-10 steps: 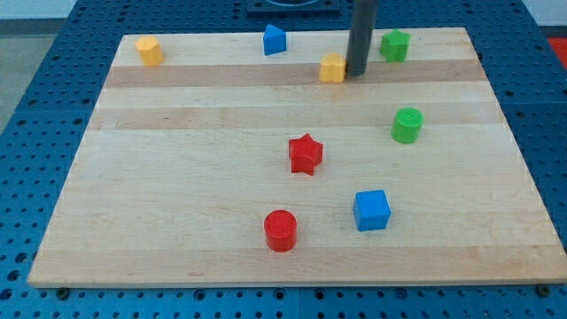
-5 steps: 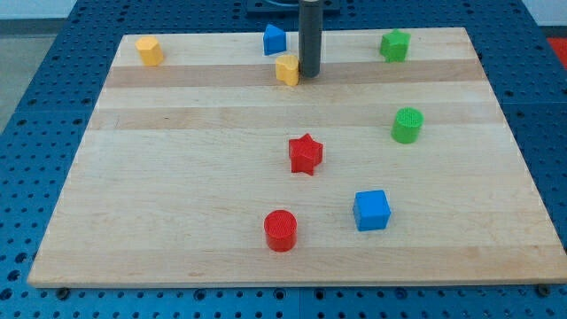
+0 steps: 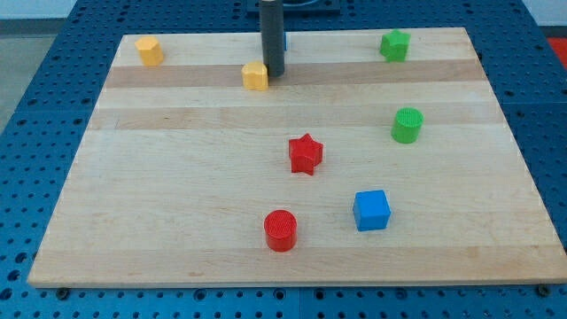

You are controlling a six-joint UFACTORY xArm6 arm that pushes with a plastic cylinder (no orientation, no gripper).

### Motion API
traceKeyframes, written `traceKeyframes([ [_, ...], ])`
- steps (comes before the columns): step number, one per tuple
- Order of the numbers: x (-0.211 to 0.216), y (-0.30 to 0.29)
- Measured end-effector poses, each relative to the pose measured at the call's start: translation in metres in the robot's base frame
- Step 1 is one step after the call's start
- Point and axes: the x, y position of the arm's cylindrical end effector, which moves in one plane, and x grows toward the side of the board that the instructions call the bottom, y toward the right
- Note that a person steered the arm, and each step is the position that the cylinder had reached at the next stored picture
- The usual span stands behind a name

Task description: Place the heart diagonally top left to the red circle

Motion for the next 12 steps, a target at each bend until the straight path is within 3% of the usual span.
traceKeyframes([
  [7, 0.011, -0.056],
  [10, 0.061, -0.074],
  [12, 0.126, -0.073],
])
